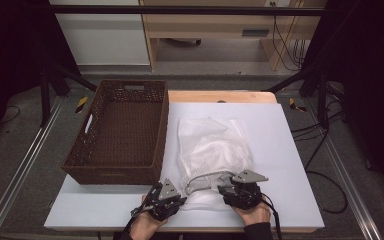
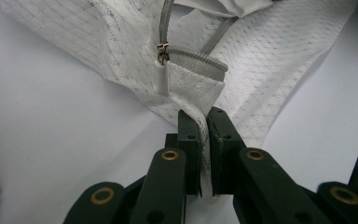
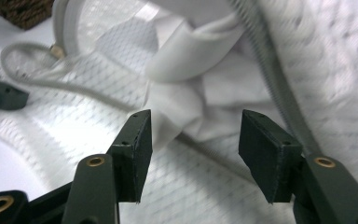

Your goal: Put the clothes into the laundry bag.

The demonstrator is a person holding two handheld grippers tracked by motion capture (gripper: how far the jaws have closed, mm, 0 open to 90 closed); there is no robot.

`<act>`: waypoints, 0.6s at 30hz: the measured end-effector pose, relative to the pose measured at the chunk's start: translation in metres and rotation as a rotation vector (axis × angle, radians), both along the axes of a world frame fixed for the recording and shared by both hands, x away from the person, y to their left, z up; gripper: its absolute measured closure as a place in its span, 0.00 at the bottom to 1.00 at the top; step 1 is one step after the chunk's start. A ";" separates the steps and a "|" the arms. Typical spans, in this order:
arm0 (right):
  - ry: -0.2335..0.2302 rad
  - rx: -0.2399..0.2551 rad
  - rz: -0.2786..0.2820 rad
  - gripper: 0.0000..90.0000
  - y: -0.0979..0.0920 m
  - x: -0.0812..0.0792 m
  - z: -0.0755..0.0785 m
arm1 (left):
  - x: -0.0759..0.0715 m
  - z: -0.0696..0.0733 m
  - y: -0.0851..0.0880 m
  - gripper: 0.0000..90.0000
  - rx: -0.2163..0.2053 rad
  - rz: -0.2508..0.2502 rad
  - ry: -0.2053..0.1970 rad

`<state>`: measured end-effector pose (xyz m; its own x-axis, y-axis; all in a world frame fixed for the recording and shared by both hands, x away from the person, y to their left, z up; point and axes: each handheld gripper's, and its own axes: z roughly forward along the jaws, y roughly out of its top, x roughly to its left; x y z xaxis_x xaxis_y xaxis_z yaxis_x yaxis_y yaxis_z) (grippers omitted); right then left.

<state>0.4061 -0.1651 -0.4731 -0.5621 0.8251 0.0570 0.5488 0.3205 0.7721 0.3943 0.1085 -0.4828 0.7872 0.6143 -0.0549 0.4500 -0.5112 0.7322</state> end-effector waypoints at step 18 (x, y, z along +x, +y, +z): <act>-0.017 -0.110 -0.023 0.98 0.025 0.040 -0.009 | 0.000 0.000 -0.001 0.93 0.003 0.004 0.003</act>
<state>0.4460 -0.1401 -0.4818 -0.5430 0.8386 -0.0440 0.5441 0.3912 0.7423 0.3941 0.1076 -0.4825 0.7846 0.6174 -0.0557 0.4543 -0.5115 0.7294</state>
